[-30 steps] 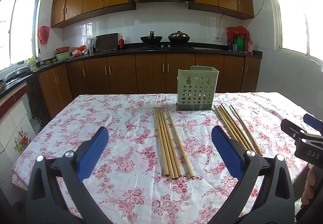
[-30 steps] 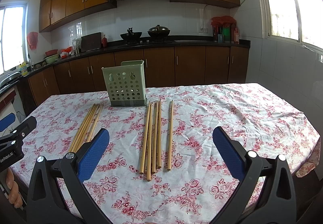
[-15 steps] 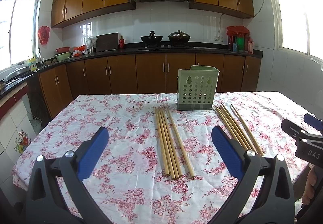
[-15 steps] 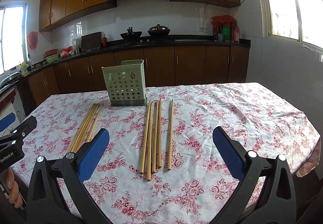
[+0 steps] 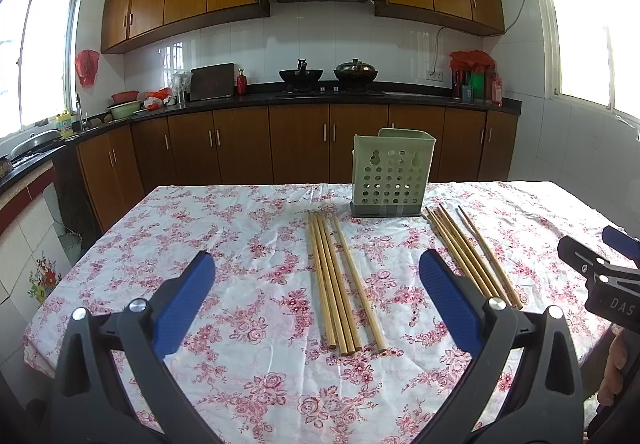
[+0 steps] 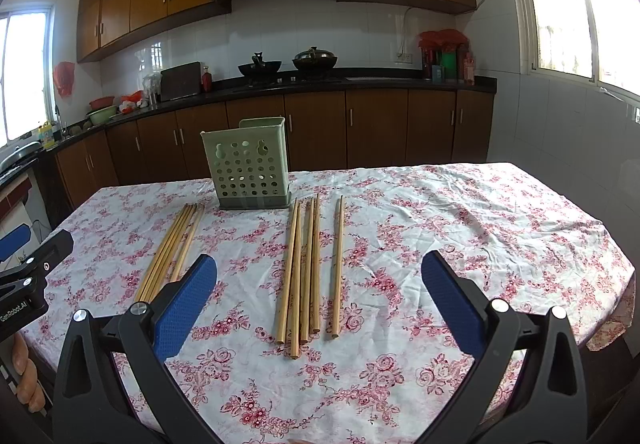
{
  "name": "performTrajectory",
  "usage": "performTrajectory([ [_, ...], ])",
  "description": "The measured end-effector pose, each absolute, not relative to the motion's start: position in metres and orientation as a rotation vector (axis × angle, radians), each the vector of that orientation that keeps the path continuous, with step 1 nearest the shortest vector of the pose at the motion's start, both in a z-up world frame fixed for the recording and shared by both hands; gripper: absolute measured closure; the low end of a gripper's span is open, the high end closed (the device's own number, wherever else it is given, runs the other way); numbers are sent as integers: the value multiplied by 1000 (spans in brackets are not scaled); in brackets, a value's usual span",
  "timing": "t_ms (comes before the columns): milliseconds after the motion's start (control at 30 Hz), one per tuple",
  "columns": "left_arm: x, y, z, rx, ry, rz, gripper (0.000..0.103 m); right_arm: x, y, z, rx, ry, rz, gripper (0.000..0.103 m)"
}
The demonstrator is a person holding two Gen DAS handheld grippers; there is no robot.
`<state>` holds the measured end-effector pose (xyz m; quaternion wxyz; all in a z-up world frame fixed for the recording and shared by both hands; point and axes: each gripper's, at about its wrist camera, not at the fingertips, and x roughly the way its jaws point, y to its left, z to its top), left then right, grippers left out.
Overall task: Organize utensils
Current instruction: 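Lower the left tool onto one bamboo chopstick and close it while the right tool grasps another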
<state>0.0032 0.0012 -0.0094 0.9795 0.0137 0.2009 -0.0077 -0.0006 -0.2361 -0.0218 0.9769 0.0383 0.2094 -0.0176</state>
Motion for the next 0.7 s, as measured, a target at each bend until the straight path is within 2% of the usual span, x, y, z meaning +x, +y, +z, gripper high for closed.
performTrajectory([
  [300, 10, 4, -11, 19, 440, -17, 4, -2, -237, -24, 79, 436, -32, 2],
  [567, 52, 23, -38, -8, 649, 53, 4, 39, -256, -53, 112, 618, -89, 2],
  [633, 63, 28, -45, -15, 681, 63, 9, 52, -265, -62, 131, 681, -102, 10],
  [700, 75, 32, -52, -21, 725, 55, 25, 67, -272, -73, 141, 761, -108, 31],
])
